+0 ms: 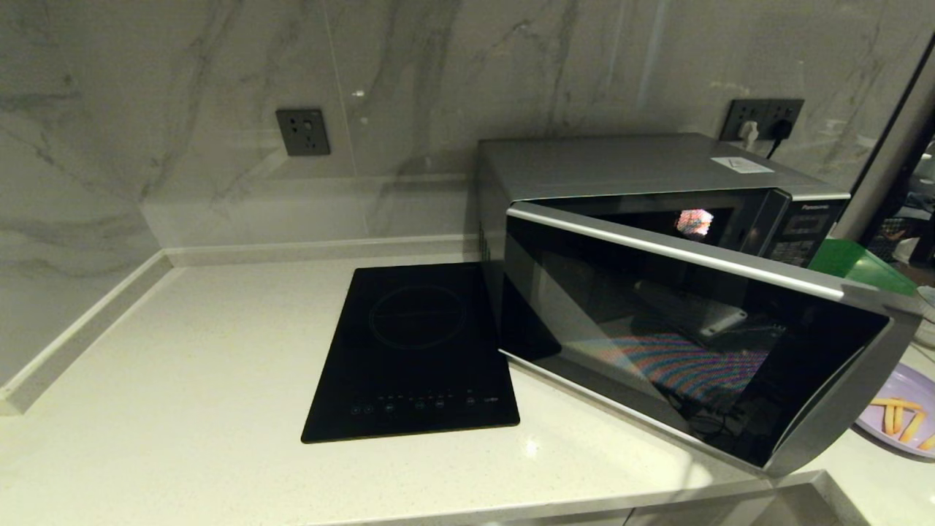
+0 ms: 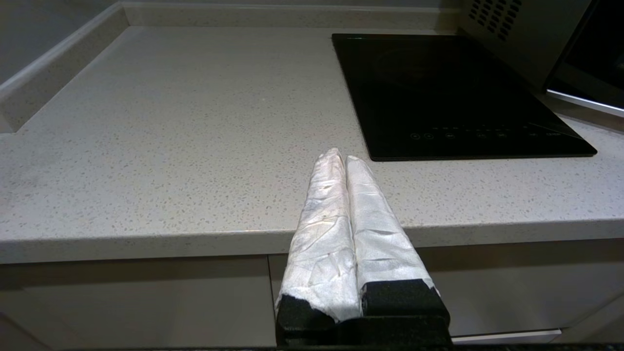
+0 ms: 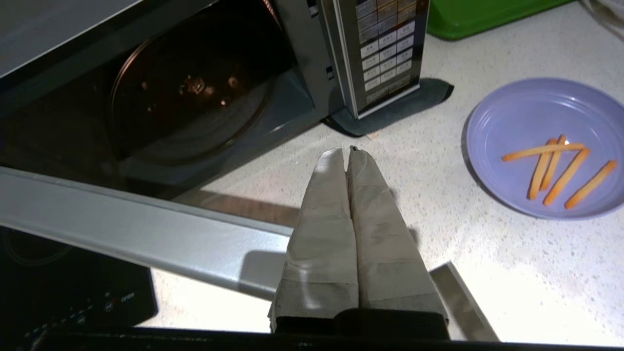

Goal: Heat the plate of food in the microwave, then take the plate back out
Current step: Open the microwave oven

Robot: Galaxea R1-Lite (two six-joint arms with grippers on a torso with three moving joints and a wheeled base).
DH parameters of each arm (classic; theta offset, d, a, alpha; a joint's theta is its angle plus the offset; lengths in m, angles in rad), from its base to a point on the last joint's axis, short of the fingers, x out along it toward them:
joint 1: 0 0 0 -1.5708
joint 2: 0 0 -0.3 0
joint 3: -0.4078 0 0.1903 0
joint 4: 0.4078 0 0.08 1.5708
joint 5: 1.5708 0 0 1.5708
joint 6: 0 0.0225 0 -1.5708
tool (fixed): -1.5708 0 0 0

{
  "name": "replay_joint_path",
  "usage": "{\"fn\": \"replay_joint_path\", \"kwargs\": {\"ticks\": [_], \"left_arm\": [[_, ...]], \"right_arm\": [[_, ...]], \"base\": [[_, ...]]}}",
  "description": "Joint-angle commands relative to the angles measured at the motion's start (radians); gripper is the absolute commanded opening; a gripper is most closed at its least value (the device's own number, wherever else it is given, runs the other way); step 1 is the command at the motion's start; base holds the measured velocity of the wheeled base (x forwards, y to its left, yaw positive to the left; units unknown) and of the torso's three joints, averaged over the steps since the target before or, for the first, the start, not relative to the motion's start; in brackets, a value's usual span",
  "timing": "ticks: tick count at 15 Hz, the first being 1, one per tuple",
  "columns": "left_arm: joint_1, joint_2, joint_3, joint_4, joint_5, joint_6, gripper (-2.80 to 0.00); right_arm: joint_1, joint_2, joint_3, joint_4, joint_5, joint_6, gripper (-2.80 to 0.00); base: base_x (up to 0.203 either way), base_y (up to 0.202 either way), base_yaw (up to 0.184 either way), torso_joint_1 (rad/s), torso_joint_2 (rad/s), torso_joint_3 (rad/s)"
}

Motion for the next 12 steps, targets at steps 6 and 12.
{"fn": "replay_joint_path", "kwargs": {"ticks": [6, 12], "left_arm": [[0.0, 0.001, 0.0, 0.0, 0.0, -0.001, -2.8], [0.0, 0.001, 0.0, 0.0, 0.001, -0.001, -2.8]], "right_arm": [[0.02, 0.012, -0.02, 0.093, 0.015, 0.015, -2.8], [0.028, 0.015, 0.011, 0.092, 0.04, 0.017, -2.8]], "base": [[0.0, 0.0, 0.0, 0.0, 0.0, 0.0], [0.0, 0.0, 0.0, 0.0, 0.0, 0.0]]}}
